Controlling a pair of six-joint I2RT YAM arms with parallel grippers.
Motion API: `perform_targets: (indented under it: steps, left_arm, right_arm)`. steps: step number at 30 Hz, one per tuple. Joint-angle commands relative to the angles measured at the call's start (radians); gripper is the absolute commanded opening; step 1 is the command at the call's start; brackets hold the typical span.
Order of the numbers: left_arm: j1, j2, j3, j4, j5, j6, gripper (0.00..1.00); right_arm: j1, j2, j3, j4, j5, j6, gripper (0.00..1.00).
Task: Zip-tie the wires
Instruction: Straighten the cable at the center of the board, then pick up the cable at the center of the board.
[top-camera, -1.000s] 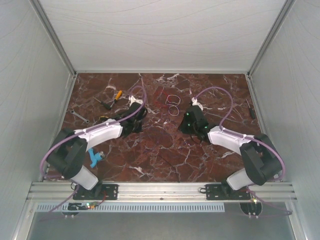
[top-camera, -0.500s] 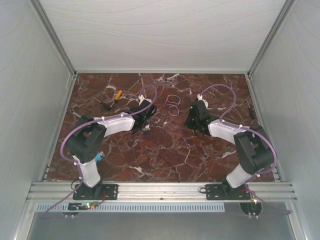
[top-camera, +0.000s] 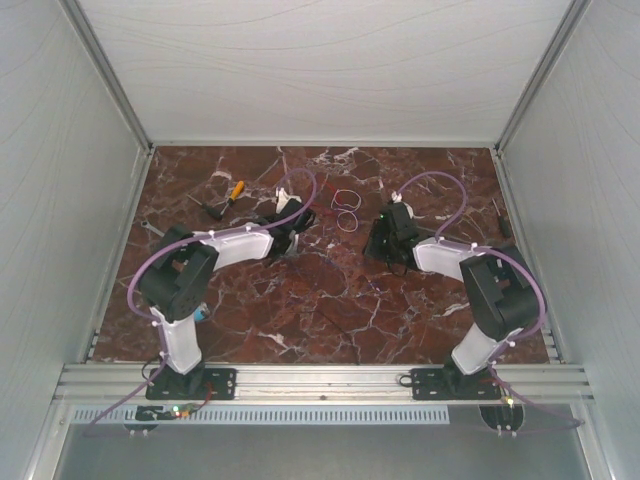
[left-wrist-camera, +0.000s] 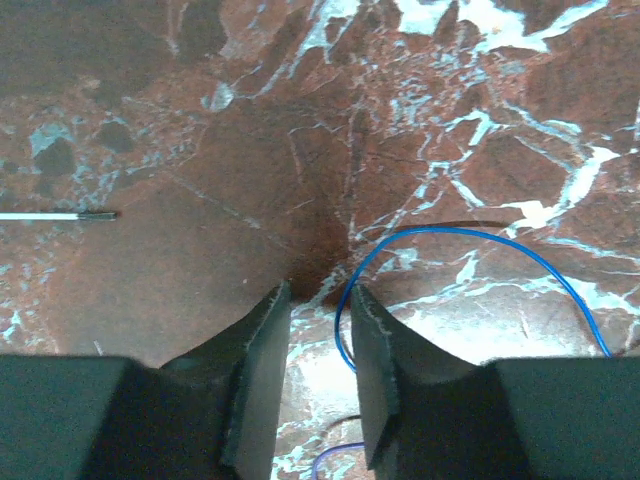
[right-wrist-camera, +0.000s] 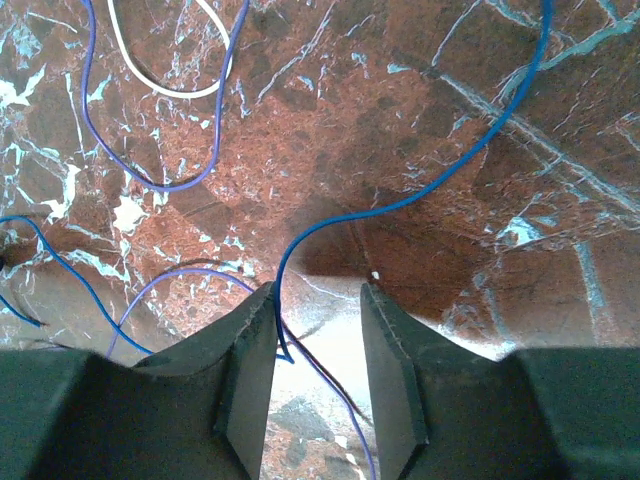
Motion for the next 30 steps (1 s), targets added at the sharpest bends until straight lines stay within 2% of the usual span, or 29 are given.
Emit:
perform_targets:
  steps: [1, 5, 9, 12, 15, 19, 24, 25, 27, 30]
  left_arm:
    - [-0.001, 0.028, 0.027, -0.07, -0.079, -0.015, 0.37]
    - [0.004, 0.018, 0.024, -0.086, -0.093, -0.011, 0.5]
    - [0.005, -0.013, 0.02, -0.098, -0.081, -0.009, 0.65]
    - [0.006, -0.053, 0.018, -0.106, -0.083, -0.002, 0.82]
    - [0.009, -0.102, 0.019, -0.104, -0.073, 0.013, 0.99]
    - [0.024, -0.167, 0.027, -0.1, -0.032, 0.033, 1.0]
    - [0.056, -0.253, -0.002, 0.045, -0.028, 0.107, 1.0]
    - [0.069, -0.263, -0.008, 0.089, 0.029, 0.139, 1.0]
    - [0.112, -0.269, -0.018, 0.167, 0.078, 0.089, 1.0]
    - [0.203, -0.241, 0.014, 0.226, 0.42, 0.073, 1.0]
  right_arm:
    - [-0.004, -0.038, 0.008, 0.014, -0.003, -0.003, 0.38]
    - [-0.005, -0.09, -0.004, -0.006, -0.006, 0.007, 0.47]
    - [-0.004, -0.149, -0.018, -0.031, -0.002, 0.014, 0.65]
    - [-0.004, -0.201, -0.023, -0.059, 0.041, 0.016, 0.76]
    - [-0.005, -0.244, -0.02, -0.078, 0.084, 0.009, 0.82]
    - [-0.004, -0.291, -0.023, -0.076, 0.127, -0.01, 0.84]
    - [-0.005, -0.331, -0.038, -0.055, 0.139, -0.043, 0.83]
    - [-0.004, -0.335, -0.042, -0.053, 0.14, -0.047, 0.83]
    - [-0.005, -0.343, -0.051, -0.044, 0.142, -0.049, 0.83]
    - [-0.005, -0.352, -0.062, -0.033, 0.143, -0.055, 0.83]
